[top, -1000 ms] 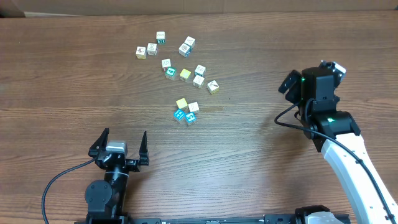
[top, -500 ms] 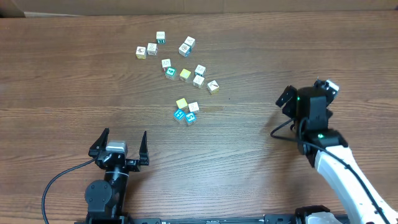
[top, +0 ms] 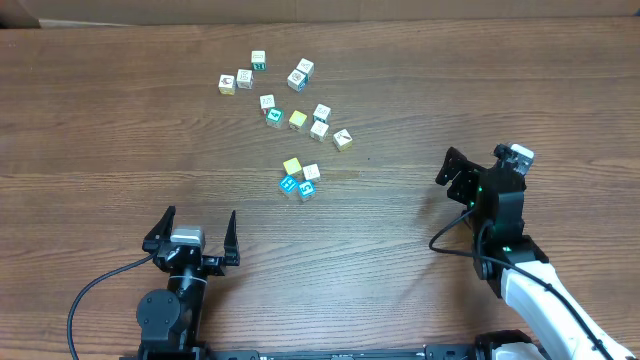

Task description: Form a circle

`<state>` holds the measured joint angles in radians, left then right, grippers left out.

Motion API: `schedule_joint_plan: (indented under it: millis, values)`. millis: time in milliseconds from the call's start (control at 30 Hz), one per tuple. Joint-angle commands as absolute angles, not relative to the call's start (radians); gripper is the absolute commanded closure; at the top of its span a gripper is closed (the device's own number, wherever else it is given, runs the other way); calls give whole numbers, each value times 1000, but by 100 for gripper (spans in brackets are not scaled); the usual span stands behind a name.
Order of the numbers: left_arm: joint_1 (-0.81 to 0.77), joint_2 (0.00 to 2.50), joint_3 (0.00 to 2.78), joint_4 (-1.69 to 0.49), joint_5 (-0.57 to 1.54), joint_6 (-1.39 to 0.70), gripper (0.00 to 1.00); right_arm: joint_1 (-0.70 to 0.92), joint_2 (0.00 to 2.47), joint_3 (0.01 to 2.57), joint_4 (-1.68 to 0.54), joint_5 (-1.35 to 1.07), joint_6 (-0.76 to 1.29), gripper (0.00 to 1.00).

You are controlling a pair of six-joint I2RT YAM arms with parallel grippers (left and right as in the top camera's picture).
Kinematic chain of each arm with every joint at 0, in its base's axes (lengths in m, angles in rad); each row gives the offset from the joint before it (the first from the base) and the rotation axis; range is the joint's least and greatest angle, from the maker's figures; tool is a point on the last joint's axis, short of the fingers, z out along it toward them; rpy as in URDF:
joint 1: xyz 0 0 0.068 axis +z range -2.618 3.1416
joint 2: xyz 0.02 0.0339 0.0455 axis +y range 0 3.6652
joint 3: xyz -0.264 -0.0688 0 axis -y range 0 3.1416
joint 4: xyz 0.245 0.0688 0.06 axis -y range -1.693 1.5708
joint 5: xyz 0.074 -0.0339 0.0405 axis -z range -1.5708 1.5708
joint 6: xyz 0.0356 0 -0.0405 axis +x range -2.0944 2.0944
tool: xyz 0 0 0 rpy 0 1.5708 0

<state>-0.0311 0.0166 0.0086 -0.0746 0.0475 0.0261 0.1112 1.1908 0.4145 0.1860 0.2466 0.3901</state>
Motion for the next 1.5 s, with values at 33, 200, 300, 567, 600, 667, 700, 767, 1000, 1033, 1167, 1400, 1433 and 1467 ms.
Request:
schedule_joint_plan:
  millis: [33,200,300,567,600,667,700,767,1000,1033,1167,1400,1433,1467]
  values:
    - [-32,4,5,-76,41,38,1,107,1153,347,262,166,302,0]
    - [-32,4,5,-76,41,38,0,107,1110,267,324,153,307,0]
    - [-32,4,5,-76,41,38,1,107,1087,212,382,127,306,0]
    - [-32,4,5,-76,41,38,0,92,1073,124,448,117,306,0]
    - [-32,4,5,-76,41,38,1,88,1073,120,446,115,306,0]
    - [-32,4,5,-76,41,38,0,80,1073,112,432,104,306,0]
    - [-32,4,5,-76,41,38,1,76,1073,105,432,96,306,0]
    - [-32,4,5,-76,41,38,0,67,1069,89,433,83,306,0]
    - [-32,4,5,-76,41,38,0,55,1015,17,437,76,305,0]
    - [-32,4,5,-76,41,38,1,55,1004,7,438,76,305,0]
    - [-32,4,5,-76,41,38,0,55,937,8,377,76,304,0]
    - [-32,4,5,-76,41,38,1,55,757,8,253,76,304,0]
    - [-32,4,5,-76,41,38,0,55,727,8,237,76,304,0]
    - [-32,4,5,-76,41,38,1,55,695,8,217,76,304,0]
